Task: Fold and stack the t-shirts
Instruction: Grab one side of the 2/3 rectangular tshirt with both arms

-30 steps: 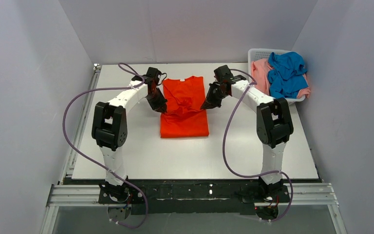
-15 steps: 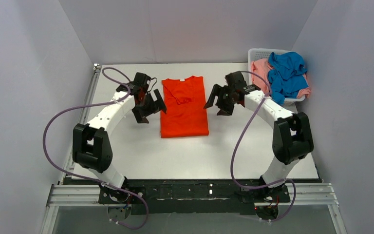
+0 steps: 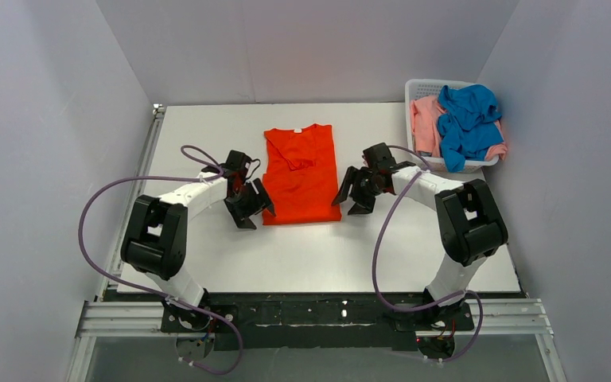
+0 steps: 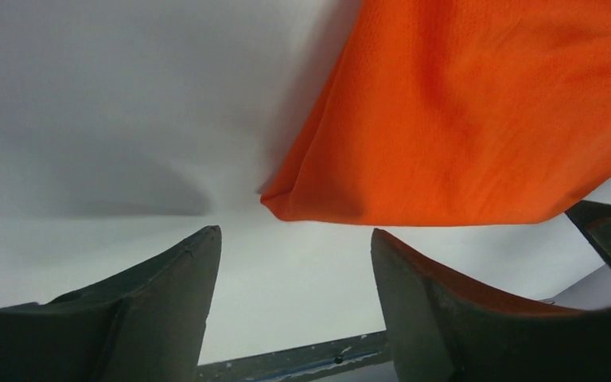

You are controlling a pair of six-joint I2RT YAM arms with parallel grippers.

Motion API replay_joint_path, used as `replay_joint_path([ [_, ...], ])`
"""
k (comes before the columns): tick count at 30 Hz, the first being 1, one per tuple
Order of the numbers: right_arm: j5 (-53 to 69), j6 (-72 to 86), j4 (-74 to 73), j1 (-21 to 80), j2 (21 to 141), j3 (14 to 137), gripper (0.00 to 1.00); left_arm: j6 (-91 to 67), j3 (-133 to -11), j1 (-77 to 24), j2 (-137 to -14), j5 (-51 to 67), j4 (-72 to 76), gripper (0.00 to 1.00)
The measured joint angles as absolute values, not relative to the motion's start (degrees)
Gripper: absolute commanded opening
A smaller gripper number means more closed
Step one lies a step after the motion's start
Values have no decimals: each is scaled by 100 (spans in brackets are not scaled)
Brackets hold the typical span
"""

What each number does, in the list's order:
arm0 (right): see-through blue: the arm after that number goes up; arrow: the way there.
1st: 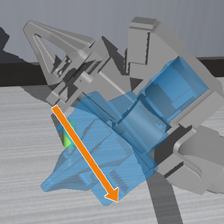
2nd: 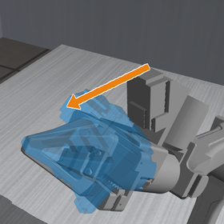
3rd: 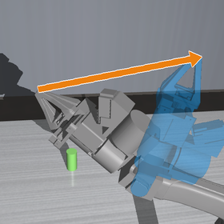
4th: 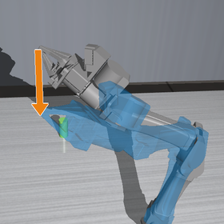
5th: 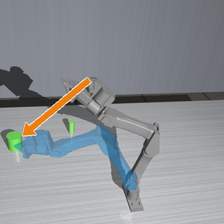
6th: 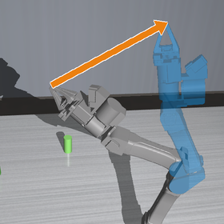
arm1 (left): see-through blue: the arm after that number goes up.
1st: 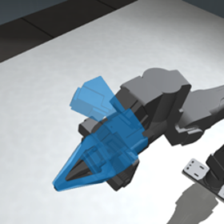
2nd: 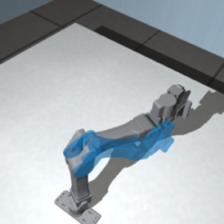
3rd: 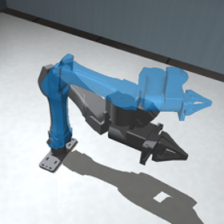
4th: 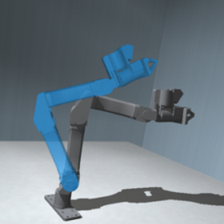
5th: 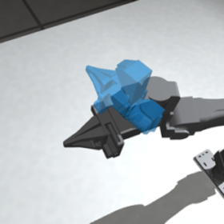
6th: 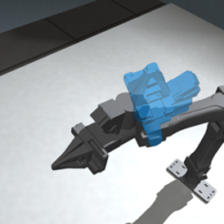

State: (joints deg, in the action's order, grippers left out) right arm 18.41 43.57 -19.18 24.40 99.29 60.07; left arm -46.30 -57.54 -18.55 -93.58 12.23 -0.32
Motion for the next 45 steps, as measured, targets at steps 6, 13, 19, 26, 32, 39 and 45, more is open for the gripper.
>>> replay_joint_path([
  [6, 1944, 4438, -1763, 2477, 10272, 6007, 62, -4788, -5616, -1848, -9717, 1358, 377, 54],
  [13, 2012, 4488, -1605, 2508, 10276, 5900, 55, -4897, -5586, -1848, -9789, 1457, 493, 38],
  [19, 2117, 4534, -1498, 2663, 10298, 5828, 48, -4910, -5601, -1844, -9915, 1603, 598, 16],
  [26, 2045, 4593, -1525, 2709, 10363, 5828, 15, -4886, -5763, -1839, -10110, 1660, 456, 0],
  [32, 2117, 4515, -1632, 2742, 10418, 5819, 1, -4963, -5607, -1839, -9985, 1673, 554, 0],
  [39, 2449, 4359, -2176, 2976, 9883, 5231, 1, -5271, -4252, -2032, -8696, 1623, 615, 0],
  [45, 3068, 4294, -3022, 3553, 8934, 4797, 1, -5474, -3540, -2604, -6997, 1492, -480, 0],
])
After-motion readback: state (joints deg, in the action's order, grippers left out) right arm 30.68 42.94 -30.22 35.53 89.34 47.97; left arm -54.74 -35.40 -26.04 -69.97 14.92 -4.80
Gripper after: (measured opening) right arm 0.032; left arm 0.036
